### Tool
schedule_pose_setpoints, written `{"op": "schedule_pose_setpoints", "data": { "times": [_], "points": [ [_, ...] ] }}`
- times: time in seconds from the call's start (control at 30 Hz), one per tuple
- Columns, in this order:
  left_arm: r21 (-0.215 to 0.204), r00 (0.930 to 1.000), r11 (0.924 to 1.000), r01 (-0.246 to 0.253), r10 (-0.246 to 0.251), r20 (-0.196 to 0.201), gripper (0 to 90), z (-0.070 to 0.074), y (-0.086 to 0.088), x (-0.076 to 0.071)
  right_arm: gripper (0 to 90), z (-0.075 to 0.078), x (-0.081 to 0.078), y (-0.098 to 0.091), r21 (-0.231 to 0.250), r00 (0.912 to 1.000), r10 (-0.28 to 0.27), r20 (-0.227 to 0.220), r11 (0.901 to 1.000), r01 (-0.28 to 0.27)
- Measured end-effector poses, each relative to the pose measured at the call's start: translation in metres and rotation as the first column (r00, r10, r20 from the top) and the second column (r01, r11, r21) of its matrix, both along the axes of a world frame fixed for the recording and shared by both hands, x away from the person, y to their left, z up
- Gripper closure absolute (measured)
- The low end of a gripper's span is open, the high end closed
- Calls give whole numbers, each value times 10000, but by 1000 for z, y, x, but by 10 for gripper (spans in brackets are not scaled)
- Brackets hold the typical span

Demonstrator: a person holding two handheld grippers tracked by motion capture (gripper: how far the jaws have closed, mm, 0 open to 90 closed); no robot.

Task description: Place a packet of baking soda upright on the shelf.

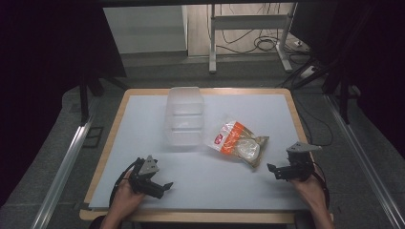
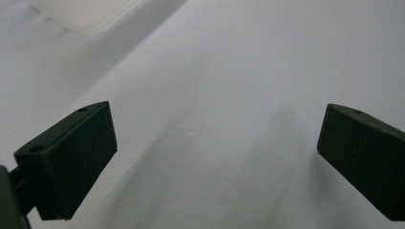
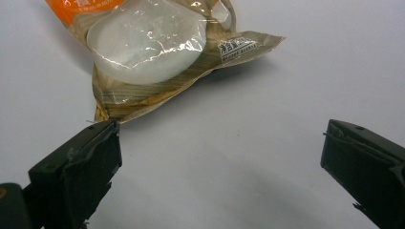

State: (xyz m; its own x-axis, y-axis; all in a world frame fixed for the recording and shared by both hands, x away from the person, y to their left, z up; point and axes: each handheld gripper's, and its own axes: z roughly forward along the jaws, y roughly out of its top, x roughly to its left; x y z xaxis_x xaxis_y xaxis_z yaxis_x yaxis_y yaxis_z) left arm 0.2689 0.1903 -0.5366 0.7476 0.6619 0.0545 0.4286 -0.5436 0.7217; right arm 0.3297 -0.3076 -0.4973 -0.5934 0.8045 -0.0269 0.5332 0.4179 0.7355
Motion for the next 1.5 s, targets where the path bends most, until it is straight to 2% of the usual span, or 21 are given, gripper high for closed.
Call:
{"op": "schedule_pose_setpoints", "data": {
  "times": [0.67, 0.87, 0.9, 1.07, 1.13, 1.27, 1.37, 1.43, 1.5],
  "points": [
    [-348, 9999, 9993, -125, 121, -100, 10, 2, 4, 0, 0, -3, 1, 5, 61, 10000, 68, 72, 10000, -68],
    [-519, 9998, 9985, -157, 149, -149, 22, 3, 6, 1, 0, -3, 1, 7, 56, 9999, -65, 108, 10000, 64],
    [-553, 9997, 9983, -175, 167, -153, 23, 3, 6, 1, 0, -2, 1, 9, 132, 9996, -251, 95, 9996, 250],
    [-633, 9997, 9978, -195, 185, -150, 29, 4, 7, 1, 6, 1, 3, 11, 313, 9991, -425, 62, 9986, 423],
    [-628, 9997, 9978, -200, 190, -160, 33, 4, 7, 2, 18, 4, 6, 14, 491, 9991, -416, -102, 9979, 421],
    [-653, 9996, 9976, -241, 232, -146, 37, 4, 7, 2, 27, 6, 9, 17, 451, 9991, -324, -277, 9984, 337],
    [-605, 9995, 9977, -306, 304, -30, 37, 4, 8, 2, 44, 8, 12, 18, 651, 9989, -268, -372, 9975, 292],
    [-586, 9995, 9978, -320, 320, -9, 36, 5, 8, 1, 73, 10, 14, 20, 619, 9991, -229, -352, 9978, 251],
    [-550, 9994, 9979, -335, 335, 4, 35, 4, 8, 1, 144, 12, 16, 21, 508, 9993, -214, -292, 9984, 228]
  ]
}}
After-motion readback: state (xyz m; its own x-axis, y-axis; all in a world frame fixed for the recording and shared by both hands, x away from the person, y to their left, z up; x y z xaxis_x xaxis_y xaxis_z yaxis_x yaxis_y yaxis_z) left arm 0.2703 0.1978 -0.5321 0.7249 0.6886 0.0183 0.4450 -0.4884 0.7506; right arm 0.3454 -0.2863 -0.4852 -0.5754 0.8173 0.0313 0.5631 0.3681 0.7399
